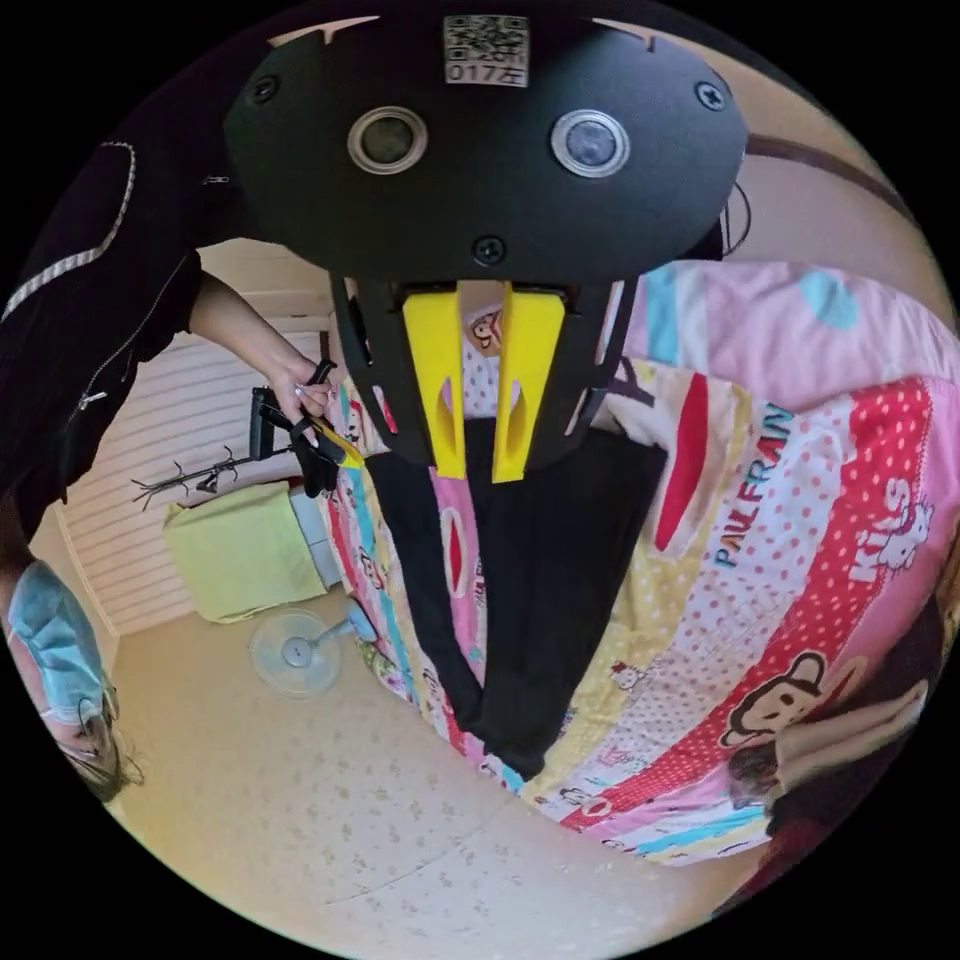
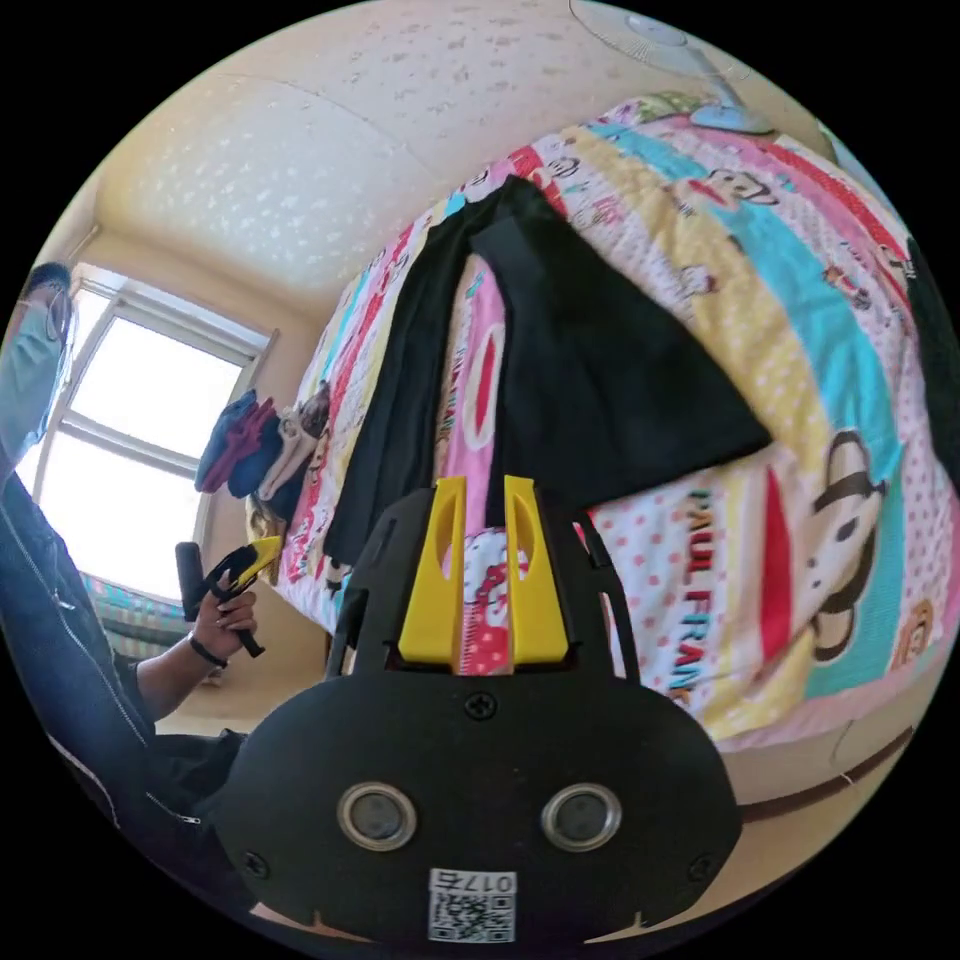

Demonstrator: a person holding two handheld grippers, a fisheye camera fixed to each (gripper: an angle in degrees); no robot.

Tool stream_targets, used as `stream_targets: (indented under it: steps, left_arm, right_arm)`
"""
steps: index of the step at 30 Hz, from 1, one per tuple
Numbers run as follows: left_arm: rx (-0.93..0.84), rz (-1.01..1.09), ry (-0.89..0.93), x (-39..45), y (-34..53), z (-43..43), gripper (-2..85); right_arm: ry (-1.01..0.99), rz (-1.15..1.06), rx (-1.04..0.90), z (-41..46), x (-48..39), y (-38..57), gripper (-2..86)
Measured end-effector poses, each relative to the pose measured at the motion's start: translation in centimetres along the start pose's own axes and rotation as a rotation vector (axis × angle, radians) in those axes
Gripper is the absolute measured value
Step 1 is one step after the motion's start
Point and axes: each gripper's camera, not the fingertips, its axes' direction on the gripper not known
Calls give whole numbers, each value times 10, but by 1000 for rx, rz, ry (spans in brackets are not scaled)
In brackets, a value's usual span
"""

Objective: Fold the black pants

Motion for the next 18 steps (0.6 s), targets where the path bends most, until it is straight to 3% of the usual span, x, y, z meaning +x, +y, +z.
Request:
stream_targets:
  steps: [3,6,10,13,15,18]
  left_arm:
    - [-7,69,60,50,-28,79,155]
    - [-61,142,60,88,-49,167,155]
    - [-117,-2,179,106,-50,231,135]
    - [-159,-16,-14,132,-32,244,133]
    - [-98,8,-114,152,-24,234,125]
    - [-57,-90,-156,166,-23,226,114]
  right_arm:
    - [149,52,15,-32,49,-28,104]
    - [89,120,-38,-38,101,-53,134]
    - [94,163,-160,-20,144,-57,135]
    - [33,179,-113,-24,158,-42,111]
    - [-23,224,-75,-30,168,-33,96]
    - [-148,286,-5,-38,184,-21,80]
